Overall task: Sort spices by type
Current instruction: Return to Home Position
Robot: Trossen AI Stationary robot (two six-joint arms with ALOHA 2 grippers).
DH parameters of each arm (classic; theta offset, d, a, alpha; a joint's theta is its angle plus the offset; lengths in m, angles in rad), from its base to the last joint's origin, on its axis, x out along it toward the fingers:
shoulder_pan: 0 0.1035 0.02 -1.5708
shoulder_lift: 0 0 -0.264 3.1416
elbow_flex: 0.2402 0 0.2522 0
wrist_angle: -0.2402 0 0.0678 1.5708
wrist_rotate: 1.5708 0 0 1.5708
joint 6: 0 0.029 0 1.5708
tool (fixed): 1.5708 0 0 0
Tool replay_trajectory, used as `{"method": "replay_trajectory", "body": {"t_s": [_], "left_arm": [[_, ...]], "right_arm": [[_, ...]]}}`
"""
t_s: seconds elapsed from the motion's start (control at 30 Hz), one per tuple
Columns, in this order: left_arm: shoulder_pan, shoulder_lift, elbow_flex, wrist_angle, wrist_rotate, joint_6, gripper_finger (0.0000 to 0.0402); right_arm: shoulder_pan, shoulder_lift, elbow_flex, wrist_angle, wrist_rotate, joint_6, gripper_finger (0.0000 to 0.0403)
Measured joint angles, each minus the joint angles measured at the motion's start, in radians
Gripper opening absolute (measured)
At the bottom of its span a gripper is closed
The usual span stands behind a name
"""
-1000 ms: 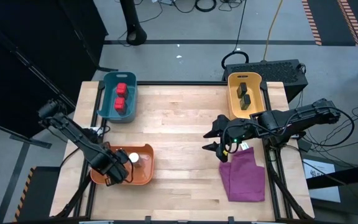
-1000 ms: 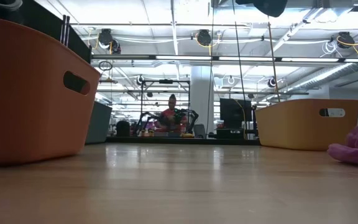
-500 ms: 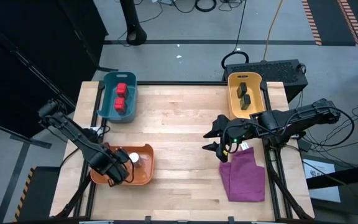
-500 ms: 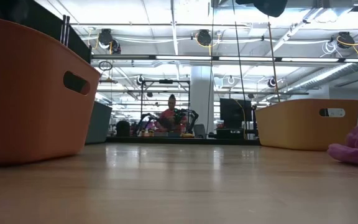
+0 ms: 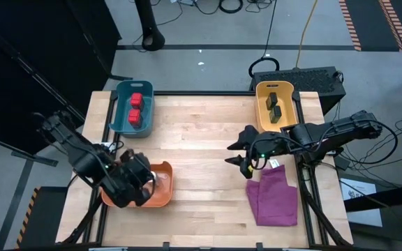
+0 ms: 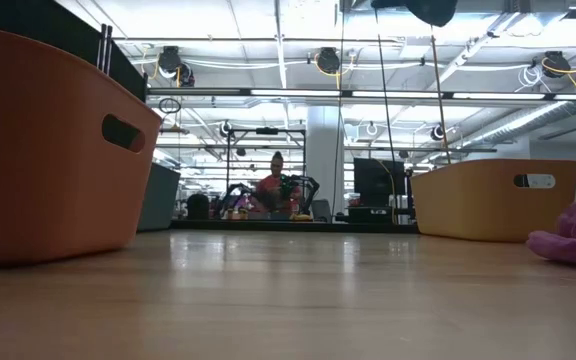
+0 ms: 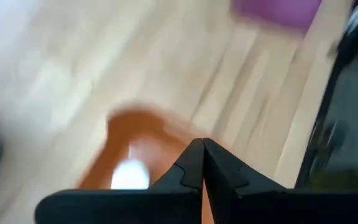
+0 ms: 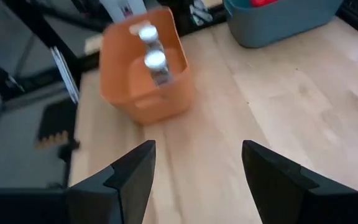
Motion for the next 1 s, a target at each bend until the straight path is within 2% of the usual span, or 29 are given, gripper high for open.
{"method": "replay_trajectory", "body": {"t_s": [0.13,0.2,0.27,0.33,0.37,0.43,0.53,0.63,0.73,0.87,1.0], "left_arm": [[0.002,-0.001,0.051,0.092,-0.174,0.032,0.0013],[0.003,0.001,0.052,0.192,-0.341,0.048,0.0014],[0.012,0.004,0.05,0.341,-0.464,0.299,0.0014],[0.05,0.007,0.042,0.531,-0.492,0.62,0.0014],[0.078,0.005,0.035,0.592,-0.464,0.746,0.0014],[0.158,-0.012,0.022,0.692,-0.31,0.902,0.0015],[0.294,-0.04,-0.002,0.85,-0.021,1.036,0.0015],[0.396,-0.053,-0.027,0.838,0.178,1.11,0.0015],[0.471,-0.107,-0.095,0.824,0.247,1.129,0.0015],[0.516,-0.283,-0.252,0.893,0.275,1.102,0.0005],[0.516,-0.472,-0.427,0.96,0.268,1.044,0.001]], "right_arm": [[-0.004,0.0,0.0,0.062,-0.01,0.086,0.0222],[0.001,0.0,-0.001,0.113,-0.012,0.074,0.0222],[0.014,0.0,-0.001,0.226,-0.052,-0.131,0.0222],[-0.01,0.0,-0.001,0.331,-0.171,-0.312,0.0222],[-0.041,0.0,-0.001,0.371,-0.243,-0.36,0.0222],[-0.125,-0.003,-0.001,0.424,-0.386,-0.422,0.0222],[-0.23,-0.004,-0.001,0.48,-0.516,-0.47,0.0222],[-0.296,-0.017,-0.001,0.496,-0.624,-0.528,0.0222],[-0.344,-0.043,-0.001,0.488,-0.674,-0.593,0.0222],[-0.368,-0.111,-0.003,0.397,-0.775,-0.718,0.0222],[-0.358,-0.2,-0.073,0.363,-0.77,-0.83,0.0222]]}}
